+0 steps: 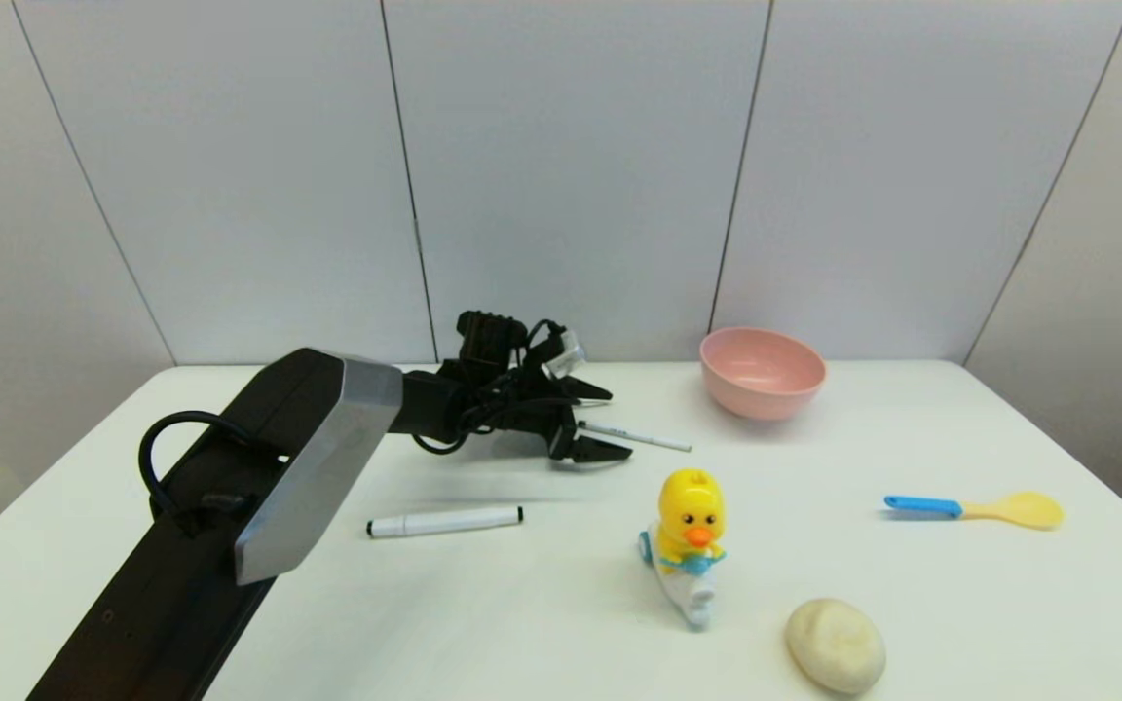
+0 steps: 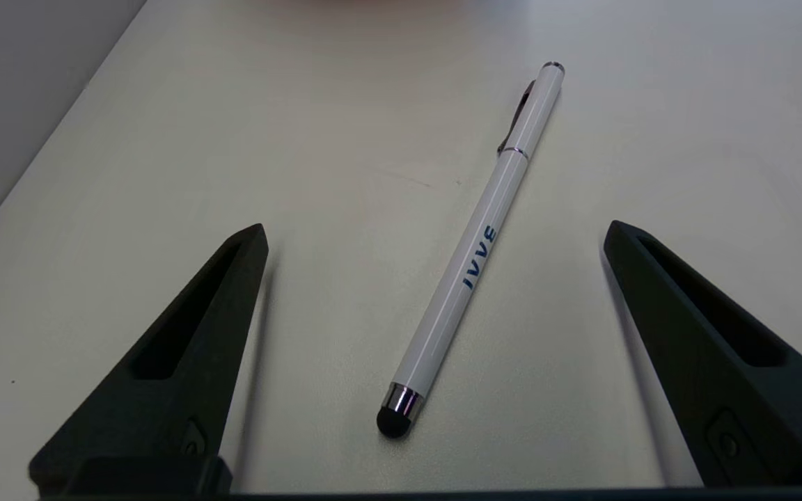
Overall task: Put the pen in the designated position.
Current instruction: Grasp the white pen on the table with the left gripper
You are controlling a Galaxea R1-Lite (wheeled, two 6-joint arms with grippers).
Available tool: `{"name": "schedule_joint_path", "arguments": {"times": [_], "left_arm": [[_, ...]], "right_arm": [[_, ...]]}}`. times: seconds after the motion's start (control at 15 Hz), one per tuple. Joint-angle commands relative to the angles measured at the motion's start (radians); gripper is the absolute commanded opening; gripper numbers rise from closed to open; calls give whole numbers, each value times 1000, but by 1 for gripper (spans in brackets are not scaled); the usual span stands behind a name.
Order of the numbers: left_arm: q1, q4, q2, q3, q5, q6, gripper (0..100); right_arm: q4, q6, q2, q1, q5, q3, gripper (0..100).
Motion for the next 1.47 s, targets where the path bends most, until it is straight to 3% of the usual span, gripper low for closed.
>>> {"name": "schedule_joint_path", "arguments": {"times": [0.07,1.47], "left_arm": [[0,-1,0,0,-5,2,100],[-5,63,-2,2,-2,-2,100]], "right_arm": [[0,-1,1,0,1,0,100],[0,-1,1,0,1,2,100]]}}
